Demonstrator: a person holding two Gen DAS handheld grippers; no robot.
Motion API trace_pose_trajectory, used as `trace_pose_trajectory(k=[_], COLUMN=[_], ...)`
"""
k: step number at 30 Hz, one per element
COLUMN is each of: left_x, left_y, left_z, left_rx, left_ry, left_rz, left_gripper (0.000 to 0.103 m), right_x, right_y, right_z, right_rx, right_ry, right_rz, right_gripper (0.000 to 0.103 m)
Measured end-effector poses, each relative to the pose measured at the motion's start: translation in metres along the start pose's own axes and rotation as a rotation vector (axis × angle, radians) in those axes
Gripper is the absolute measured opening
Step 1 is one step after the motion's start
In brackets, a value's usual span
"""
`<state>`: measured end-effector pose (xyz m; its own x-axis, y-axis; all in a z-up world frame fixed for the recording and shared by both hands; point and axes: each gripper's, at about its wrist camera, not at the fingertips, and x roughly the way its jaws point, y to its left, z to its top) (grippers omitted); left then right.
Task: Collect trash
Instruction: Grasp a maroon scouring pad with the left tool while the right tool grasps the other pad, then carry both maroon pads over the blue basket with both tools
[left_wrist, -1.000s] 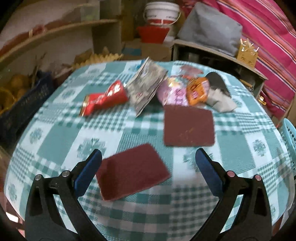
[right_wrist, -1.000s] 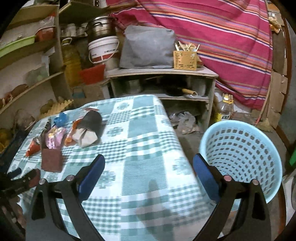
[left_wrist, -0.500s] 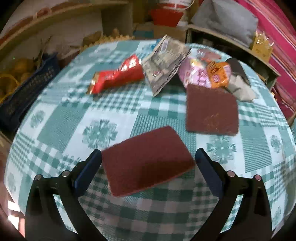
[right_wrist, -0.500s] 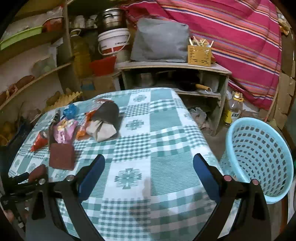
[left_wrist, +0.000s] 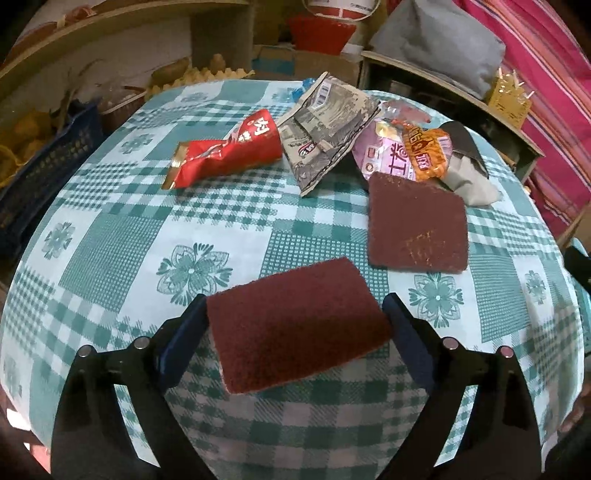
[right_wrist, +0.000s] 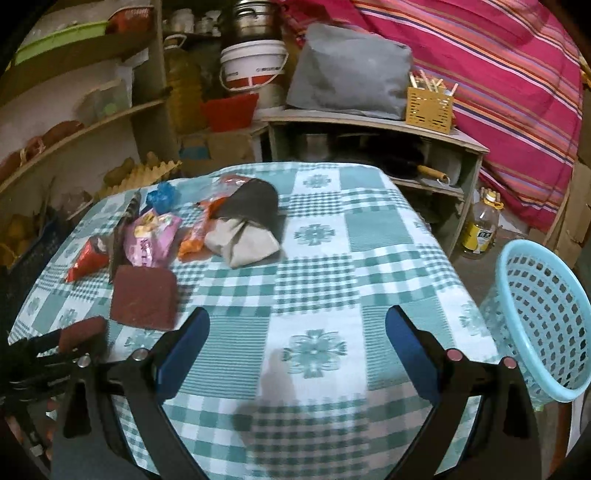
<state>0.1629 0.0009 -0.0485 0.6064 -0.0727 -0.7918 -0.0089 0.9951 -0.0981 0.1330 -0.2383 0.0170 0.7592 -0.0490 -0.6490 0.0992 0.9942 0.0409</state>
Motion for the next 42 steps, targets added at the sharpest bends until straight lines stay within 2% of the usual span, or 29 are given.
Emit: trace_pose_trajectory(k=[3,5,9,11,14,20,31,34,42], left_x=[-0.001,-0.002,-0.016,-0.025,-0.033,-0.046,-0.047,-0.048,-0.048], left_y=[0.010,0.018,0.035,0.047,0.064,0.085,0.117,0.123,0.123], left_z=[0.005,0.012,0.026,0.031,0.039,0.049,0.056,0.057,0.058], left_rx=[-0.002,0.010,0.052,0.038,0.002,0.018,-0.015,-0.031,-0.039], left_ry=[-0.028,-0.050,-0.144,-0.192,-0.223,-0.297,-0.324,-0.329,-0.331], left_rz=[-0.023,-0.002,0.089,0.088,0.086,0.113,0.136,0.133,0.127], left_gripper=[0.090,0.090,0.090,0.090,0.090,0.090,0.090,0.090,0.090], right_x=[0.004,0.008,0.016,0.020,0.025,0.035,0.061,0.065,0.077], right_y=[0.010,0.019,0.038,0.050,0.069,0.105,0.148,0.151,0.150], right_z=[-0.001,-0.002,-0.004,-0.005,-0.006,-0.006,-0.003,-0.002,0.002], right_rx=[-0.015,-0.025,-0.050,-0.063,-0.077,-0.078,-0.075,-0.085,-0.098], right_ry=[0.006,0.014,0.026,0.030,0.037,0.048,0.118,0.133,0.170], right_rz=[0.002,0.004,0.015,0.026,0.041,0.069,0.035,-0.003,-0.011], right_gripper=[0.094,0.094,0.094,0.094,0.094,0.094,0.094,0.094,0.094])
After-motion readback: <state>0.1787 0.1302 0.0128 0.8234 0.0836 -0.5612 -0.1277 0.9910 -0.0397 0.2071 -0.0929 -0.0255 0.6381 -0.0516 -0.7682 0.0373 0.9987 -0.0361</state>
